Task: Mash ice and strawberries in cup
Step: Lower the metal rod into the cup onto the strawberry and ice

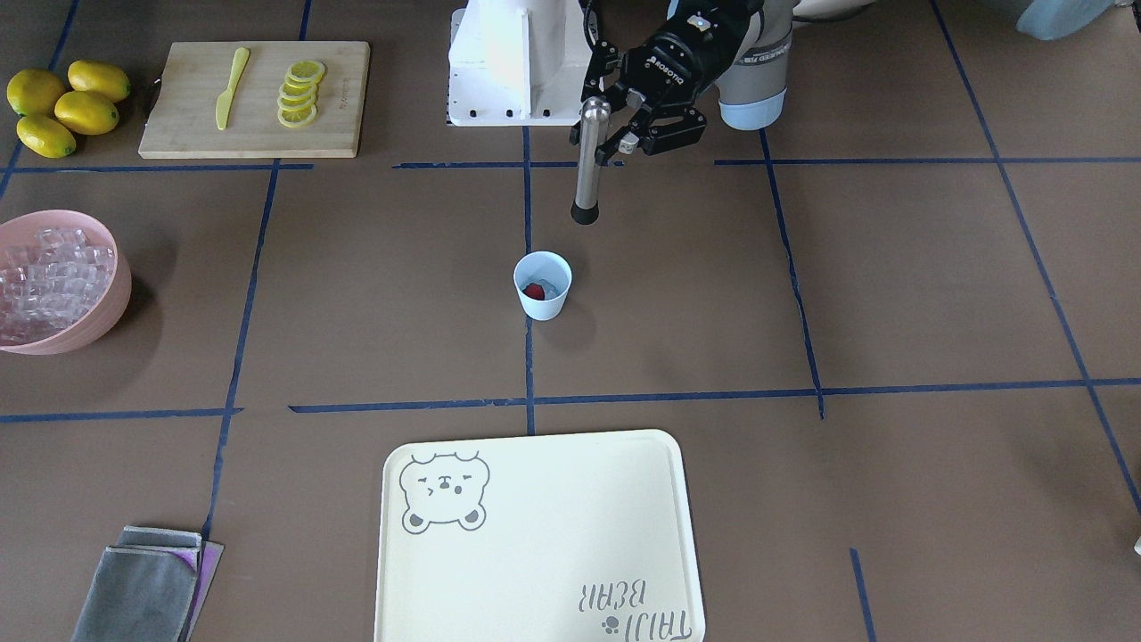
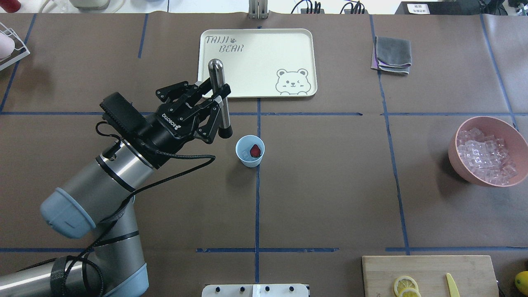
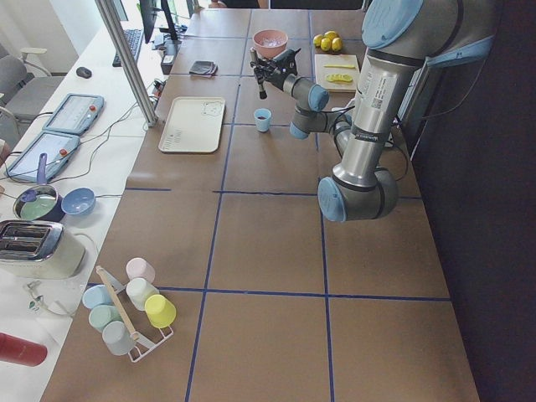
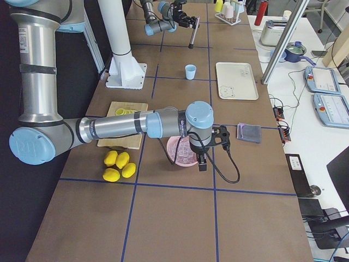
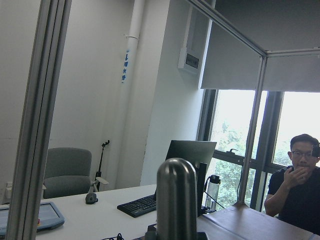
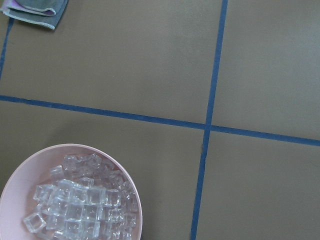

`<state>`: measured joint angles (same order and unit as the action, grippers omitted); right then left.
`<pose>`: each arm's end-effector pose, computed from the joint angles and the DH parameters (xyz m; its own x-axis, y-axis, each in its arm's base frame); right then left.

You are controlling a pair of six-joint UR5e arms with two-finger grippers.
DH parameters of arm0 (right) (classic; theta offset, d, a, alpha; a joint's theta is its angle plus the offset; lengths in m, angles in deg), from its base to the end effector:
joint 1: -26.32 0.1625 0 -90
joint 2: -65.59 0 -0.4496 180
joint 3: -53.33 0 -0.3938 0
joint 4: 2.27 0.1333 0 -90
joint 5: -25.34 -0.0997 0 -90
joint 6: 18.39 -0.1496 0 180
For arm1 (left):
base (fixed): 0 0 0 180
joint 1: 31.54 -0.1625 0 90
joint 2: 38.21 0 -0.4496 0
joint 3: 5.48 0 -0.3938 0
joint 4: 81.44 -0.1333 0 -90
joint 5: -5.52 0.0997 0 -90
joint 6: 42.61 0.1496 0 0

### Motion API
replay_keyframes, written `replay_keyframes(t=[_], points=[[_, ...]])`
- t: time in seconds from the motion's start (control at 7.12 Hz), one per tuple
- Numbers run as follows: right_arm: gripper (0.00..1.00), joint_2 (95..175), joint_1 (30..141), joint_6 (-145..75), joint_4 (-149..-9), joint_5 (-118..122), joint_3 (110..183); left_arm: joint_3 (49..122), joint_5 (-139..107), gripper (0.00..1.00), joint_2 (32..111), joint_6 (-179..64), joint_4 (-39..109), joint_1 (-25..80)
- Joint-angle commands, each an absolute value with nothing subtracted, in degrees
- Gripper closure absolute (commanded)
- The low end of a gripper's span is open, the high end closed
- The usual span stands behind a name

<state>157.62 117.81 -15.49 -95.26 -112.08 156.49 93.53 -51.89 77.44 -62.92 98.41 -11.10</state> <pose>0.0357 -0.4827 0.6219 0.6795 -0.1366 0.7208 0.0087 0.9839 0.1783 0.4556 -0.3980 0.1903 0.4817 0.6637 -0.5722 0.7444 0.0347 0.6669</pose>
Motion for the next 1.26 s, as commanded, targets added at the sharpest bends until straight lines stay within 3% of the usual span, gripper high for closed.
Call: replay_keyframes(t=[0.0,0.7,1.12], points=[[0.0,157.7,117.8,-15.5,-95.3,-111.9,156.4,84.5,-48.8,1.0,81.8,-61.3,104.4,-12.2],[0.0,157.7,117.8,-15.5,-95.3,-111.9,156.6,73.5,-48.6,1.0,86.8,-61.3,113.6,-13.2],[0.0,157.6,117.8,-15.5,-95.3,-111.9,156.5,71.9,-48.6,1.0,87.5,-61.4,113.9,-13.8]])
